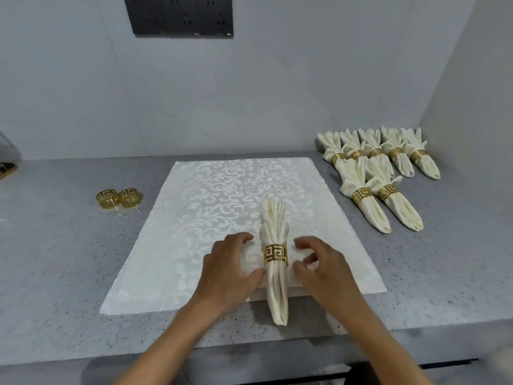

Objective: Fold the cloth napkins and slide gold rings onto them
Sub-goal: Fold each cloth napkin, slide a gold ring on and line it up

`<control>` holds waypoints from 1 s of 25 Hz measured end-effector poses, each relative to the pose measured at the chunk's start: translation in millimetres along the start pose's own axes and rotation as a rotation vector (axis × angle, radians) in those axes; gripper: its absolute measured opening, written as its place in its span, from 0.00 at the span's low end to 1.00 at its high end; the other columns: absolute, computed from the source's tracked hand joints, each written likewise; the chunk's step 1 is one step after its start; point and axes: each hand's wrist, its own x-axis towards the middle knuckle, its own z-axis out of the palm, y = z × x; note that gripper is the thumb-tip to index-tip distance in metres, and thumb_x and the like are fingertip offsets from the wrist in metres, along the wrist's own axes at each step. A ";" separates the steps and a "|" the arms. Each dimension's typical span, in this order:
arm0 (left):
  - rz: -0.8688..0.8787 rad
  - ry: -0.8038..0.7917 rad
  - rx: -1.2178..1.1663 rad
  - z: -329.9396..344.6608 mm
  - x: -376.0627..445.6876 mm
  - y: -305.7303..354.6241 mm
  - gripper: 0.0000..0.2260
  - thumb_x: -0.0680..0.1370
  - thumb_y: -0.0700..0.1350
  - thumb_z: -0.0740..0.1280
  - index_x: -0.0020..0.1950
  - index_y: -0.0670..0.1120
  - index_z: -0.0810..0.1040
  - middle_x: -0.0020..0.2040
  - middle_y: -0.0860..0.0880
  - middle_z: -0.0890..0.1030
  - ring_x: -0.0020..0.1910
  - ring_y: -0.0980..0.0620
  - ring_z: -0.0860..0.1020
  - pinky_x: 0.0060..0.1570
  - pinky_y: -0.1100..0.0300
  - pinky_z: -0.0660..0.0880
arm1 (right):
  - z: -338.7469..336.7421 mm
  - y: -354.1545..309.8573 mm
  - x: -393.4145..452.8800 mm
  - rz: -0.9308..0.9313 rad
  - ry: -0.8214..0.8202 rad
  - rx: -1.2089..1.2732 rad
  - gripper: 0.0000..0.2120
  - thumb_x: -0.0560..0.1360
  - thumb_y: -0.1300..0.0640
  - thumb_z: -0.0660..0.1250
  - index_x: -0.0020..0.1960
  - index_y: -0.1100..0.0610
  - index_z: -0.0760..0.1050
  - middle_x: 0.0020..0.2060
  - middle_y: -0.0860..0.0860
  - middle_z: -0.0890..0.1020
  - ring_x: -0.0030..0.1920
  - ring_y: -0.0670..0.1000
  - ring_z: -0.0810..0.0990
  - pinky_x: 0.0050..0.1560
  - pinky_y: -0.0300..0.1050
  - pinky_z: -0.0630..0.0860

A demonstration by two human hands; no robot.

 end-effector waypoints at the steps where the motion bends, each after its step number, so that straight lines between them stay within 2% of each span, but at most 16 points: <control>1: 0.011 -0.084 -0.063 0.1 7.3 -2.4 0.34 0.70 0.58 0.72 0.73 0.57 0.63 0.68 0.62 0.67 0.69 0.58 0.64 0.68 0.55 0.64 | -4.8 4.2 14.3 -0.020 -0.129 -0.026 0.29 0.73 0.54 0.71 0.71 0.44 0.66 0.63 0.39 0.73 0.55 0.39 0.74 0.50 0.32 0.70; 3: 0.028 -0.244 -0.190 -1.7 25.5 -2.6 0.40 0.68 0.59 0.73 0.76 0.59 0.59 0.72 0.63 0.64 0.71 0.60 0.62 0.69 0.55 0.65 | -10.5 6.5 37.7 -0.094 -0.370 -0.031 0.43 0.69 0.51 0.74 0.77 0.40 0.54 0.70 0.37 0.66 0.63 0.40 0.70 0.54 0.32 0.69; 4: 0.029 -0.304 -0.235 -2.8 34.8 -2.5 0.42 0.66 0.58 0.74 0.77 0.60 0.59 0.74 0.61 0.64 0.72 0.61 0.63 0.68 0.56 0.66 | -11.9 7.5 46.6 -0.125 -0.428 -0.008 0.47 0.68 0.51 0.75 0.77 0.39 0.50 0.70 0.35 0.64 0.63 0.39 0.69 0.54 0.32 0.70; 6: 0.045 -0.371 -0.248 -6.6 48.7 -3.2 0.43 0.66 0.54 0.76 0.77 0.60 0.60 0.71 0.59 0.68 0.69 0.60 0.67 0.62 0.60 0.68 | -14.0 11.1 60.1 -0.165 -0.441 0.026 0.48 0.67 0.53 0.77 0.76 0.36 0.51 0.68 0.34 0.65 0.63 0.38 0.69 0.51 0.33 0.73; 8: 0.084 -0.366 -0.199 -9.5 54.6 -5.2 0.40 0.66 0.51 0.77 0.75 0.59 0.63 0.65 0.59 0.72 0.64 0.61 0.70 0.57 0.64 0.68 | -15.3 13.7 65.4 -0.186 -0.400 0.045 0.43 0.66 0.53 0.78 0.72 0.36 0.58 0.63 0.36 0.70 0.60 0.39 0.72 0.51 0.34 0.73; 11: 0.094 -0.265 -0.150 -11.5 50.2 -8.3 0.30 0.66 0.52 0.78 0.66 0.59 0.71 0.55 0.60 0.74 0.56 0.62 0.71 0.51 0.65 0.67 | -12.5 22.6 58.9 -0.193 -0.240 0.083 0.30 0.64 0.47 0.80 0.61 0.38 0.69 0.52 0.38 0.76 0.53 0.40 0.76 0.49 0.33 0.72; 13: 0.066 -0.177 -0.154 -8.7 42.2 -10.9 0.23 0.66 0.54 0.77 0.59 0.58 0.75 0.51 0.60 0.75 0.52 0.62 0.72 0.48 0.65 0.68 | -6.9 27.5 51.5 -0.226 -0.131 0.072 0.21 0.66 0.46 0.79 0.53 0.42 0.73 0.47 0.39 0.78 0.51 0.42 0.76 0.48 0.34 0.72; 16: 0.041 -0.052 -0.206 -0.8 28.0 -10.2 0.13 0.69 0.52 0.77 0.50 0.57 0.79 0.47 0.61 0.80 0.50 0.63 0.76 0.48 0.66 0.73 | 2.6 27.5 41.6 -0.273 -0.030 0.071 0.13 0.69 0.51 0.78 0.49 0.45 0.77 0.45 0.36 0.80 0.49 0.42 0.78 0.47 0.32 0.71; 18: 0.028 0.019 -0.254 6.4 20.0 -6.7 0.10 0.71 0.49 0.76 0.50 0.57 0.82 0.46 0.61 0.82 0.48 0.63 0.79 0.49 0.66 0.76 | 9.0 27.6 37.5 -0.267 0.027 0.095 0.10 0.69 0.54 0.78 0.48 0.48 0.79 0.42 0.37 0.81 0.46 0.42 0.79 0.46 0.34 0.73; 20: 0.004 0.082 -0.306 12.7 13.1 -1.2 0.10 0.73 0.46 0.76 0.52 0.57 0.84 0.45 0.62 0.83 0.47 0.65 0.80 0.50 0.64 0.78 | 15.6 29.3 34.7 -0.270 0.063 0.085 0.07 0.70 0.55 0.77 0.46 0.51 0.81 0.39 0.39 0.82 0.43 0.43 0.80 0.45 0.40 0.76; 22: -0.020 0.132 -0.323 18.6 8.6 5.5 0.09 0.74 0.45 0.74 0.51 0.56 0.85 0.42 0.61 0.84 0.43 0.63 0.82 0.47 0.60 0.80 | 21.5 31.0 32.8 -0.275 0.100 0.046 0.05 0.71 0.55 0.76 0.45 0.52 0.81 0.37 0.41 0.83 0.39 0.44 0.81 0.42 0.46 0.78; 25: -0.038 0.179 -0.309 24.6 5.1 11.9 0.07 0.76 0.45 0.72 0.50 0.55 0.86 0.38 0.59 0.85 0.38 0.57 0.83 0.41 0.54 0.80 | 28.7 28.1 30.0 -0.261 0.198 -0.036 0.01 0.73 0.58 0.74 0.43 0.53 0.82 0.34 0.43 0.83 0.36 0.44 0.80 0.39 0.49 0.78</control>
